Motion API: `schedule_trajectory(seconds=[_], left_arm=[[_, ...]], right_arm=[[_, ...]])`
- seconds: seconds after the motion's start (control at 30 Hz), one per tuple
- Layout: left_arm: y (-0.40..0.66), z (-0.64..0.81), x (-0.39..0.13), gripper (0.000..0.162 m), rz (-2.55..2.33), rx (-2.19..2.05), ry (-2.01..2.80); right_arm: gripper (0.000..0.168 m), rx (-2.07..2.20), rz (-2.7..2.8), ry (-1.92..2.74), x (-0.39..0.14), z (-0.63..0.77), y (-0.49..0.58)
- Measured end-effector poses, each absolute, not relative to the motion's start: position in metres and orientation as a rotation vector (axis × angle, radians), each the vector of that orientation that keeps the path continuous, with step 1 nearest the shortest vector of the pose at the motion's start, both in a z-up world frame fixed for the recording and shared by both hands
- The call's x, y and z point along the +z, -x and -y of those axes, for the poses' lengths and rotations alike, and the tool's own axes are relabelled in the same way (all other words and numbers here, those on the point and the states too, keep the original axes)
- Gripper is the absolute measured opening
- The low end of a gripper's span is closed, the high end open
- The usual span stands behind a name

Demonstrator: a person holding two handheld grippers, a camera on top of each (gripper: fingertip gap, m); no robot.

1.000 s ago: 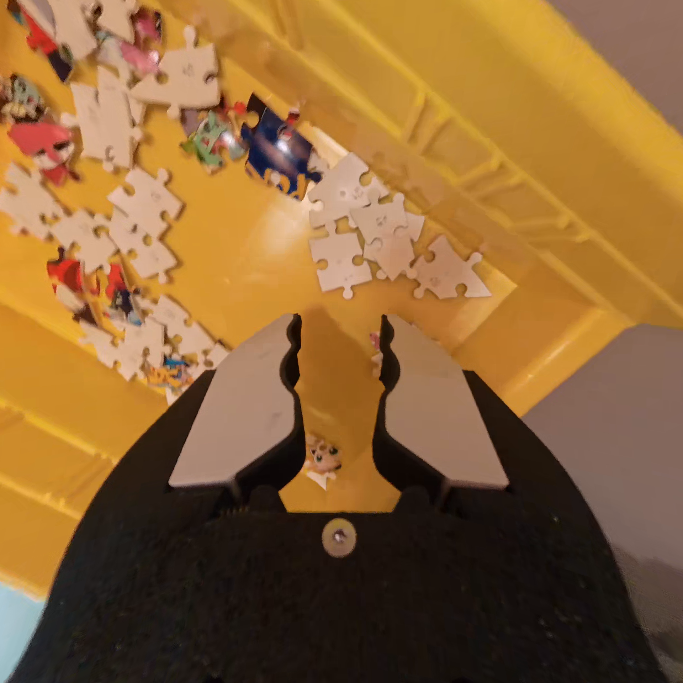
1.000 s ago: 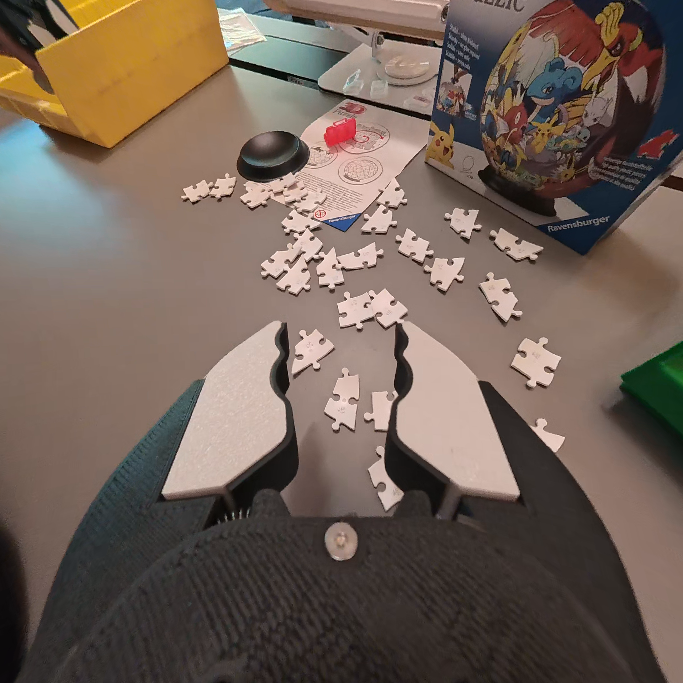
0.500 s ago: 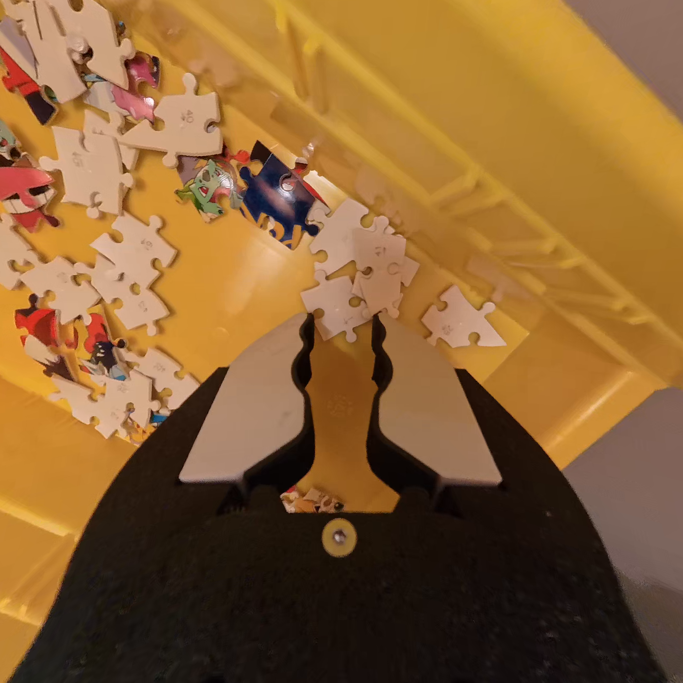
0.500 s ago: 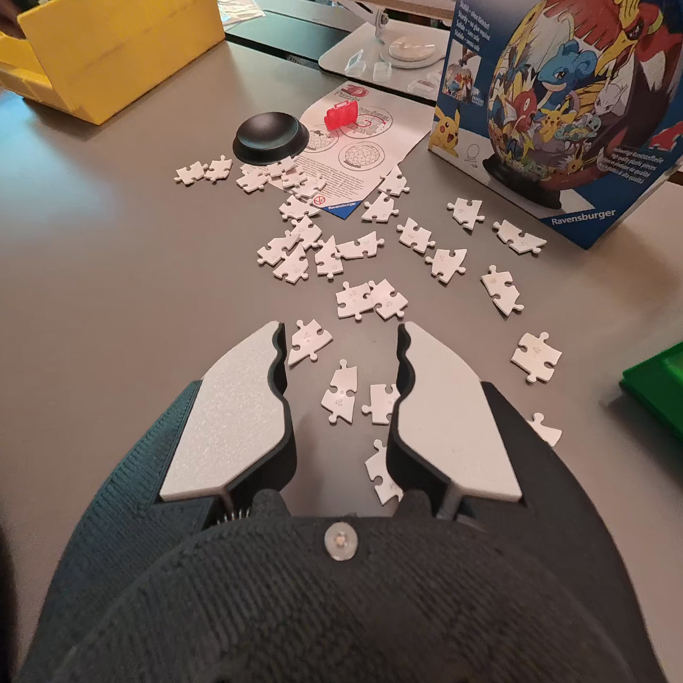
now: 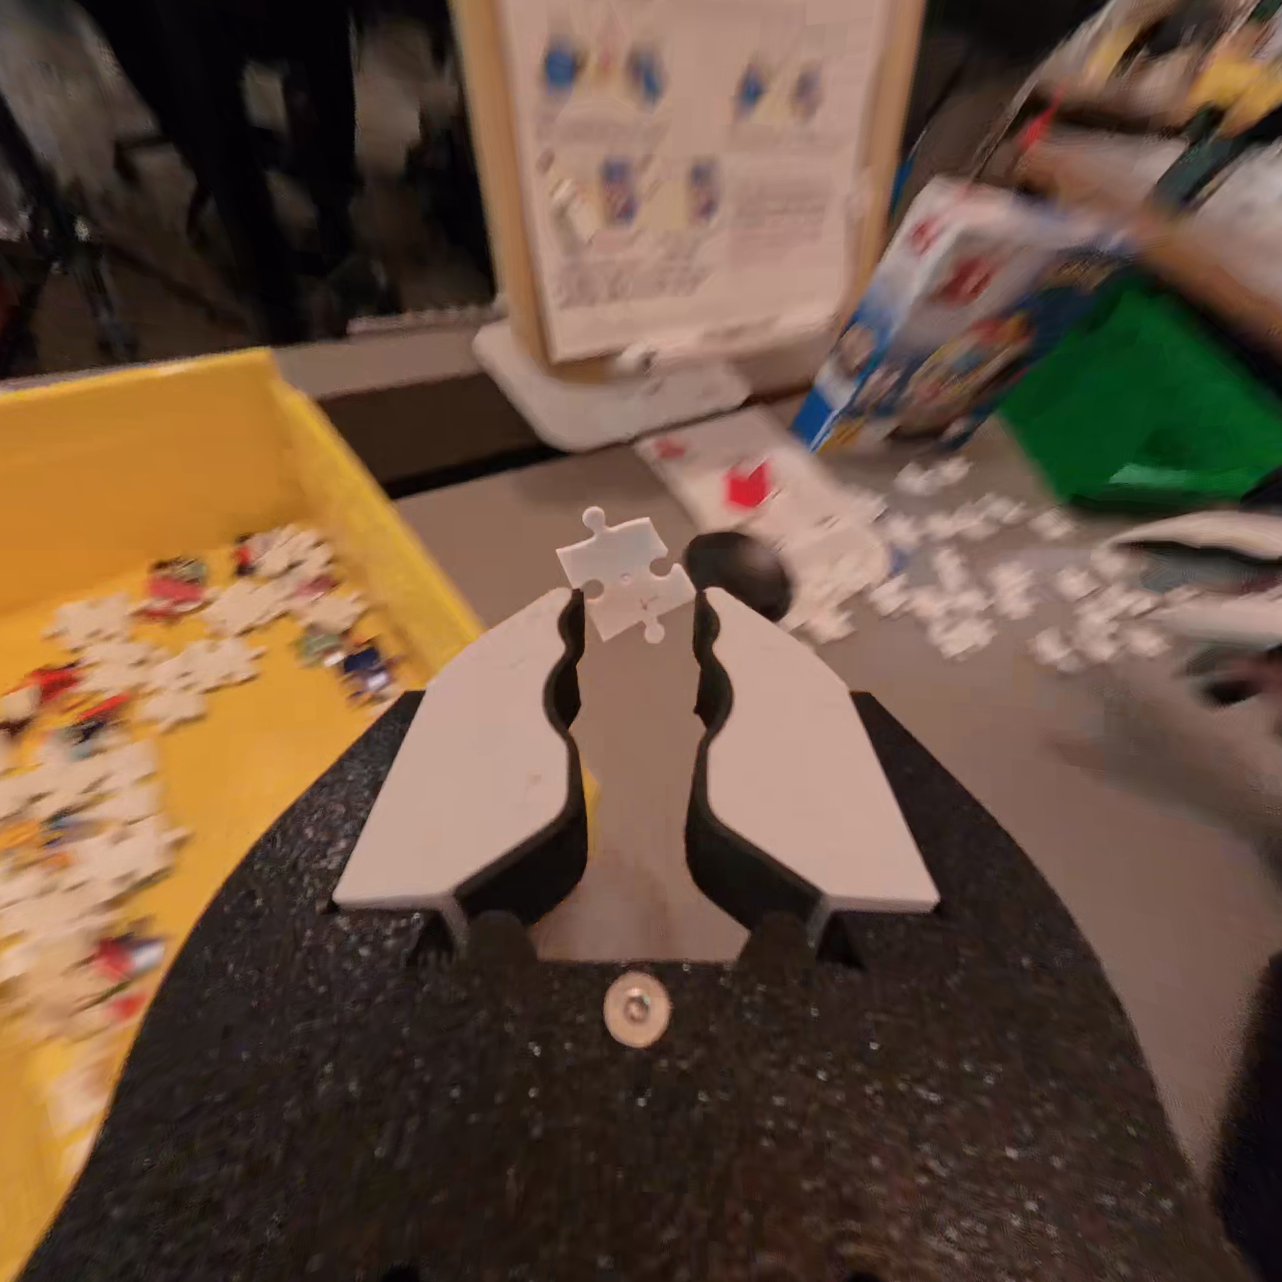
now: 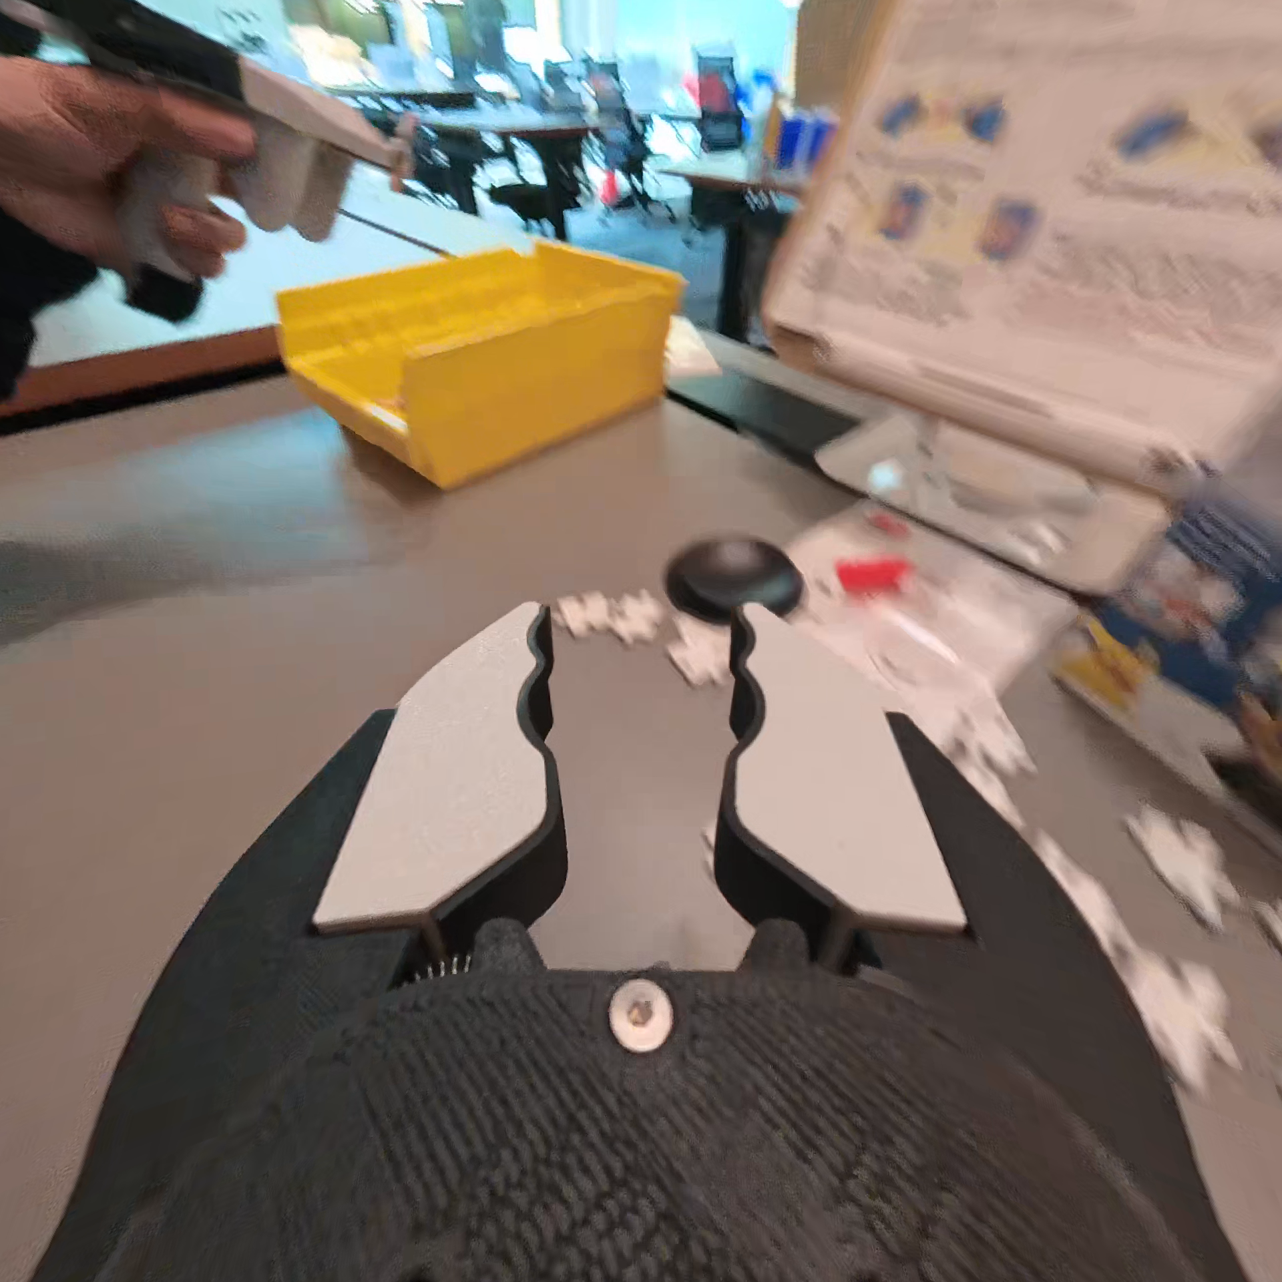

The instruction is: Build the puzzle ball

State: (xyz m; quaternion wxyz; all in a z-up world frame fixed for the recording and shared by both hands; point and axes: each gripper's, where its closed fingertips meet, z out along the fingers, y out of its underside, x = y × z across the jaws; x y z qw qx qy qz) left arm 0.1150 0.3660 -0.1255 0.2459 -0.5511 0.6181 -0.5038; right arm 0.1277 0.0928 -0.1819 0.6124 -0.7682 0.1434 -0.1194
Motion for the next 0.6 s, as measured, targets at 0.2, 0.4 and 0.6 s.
schedule_trajectory(seconds=[0.2, 0.4, 0.6], left_arm=[[-0.091, -0.243, -0.104, 0.029, -1.312, -1.988, 1.599], [-0.085, -0.201, -0.119, 0.029, -1.174, -2.124, 1.675], [-0.085, -0.187, -0.133, 0.029, -1.226, -2.11, 1.697]], right_arm=[[0.038, -0.555, 0.027, 1.631, -0.139, -0.199, -0.095], [0.03, -0.499, -0.004, 1.57, -0.127, -0.214, -0.088], [0.003, -0.423, -0.031, 1.605, -0.138, -0.204, -0.089]])
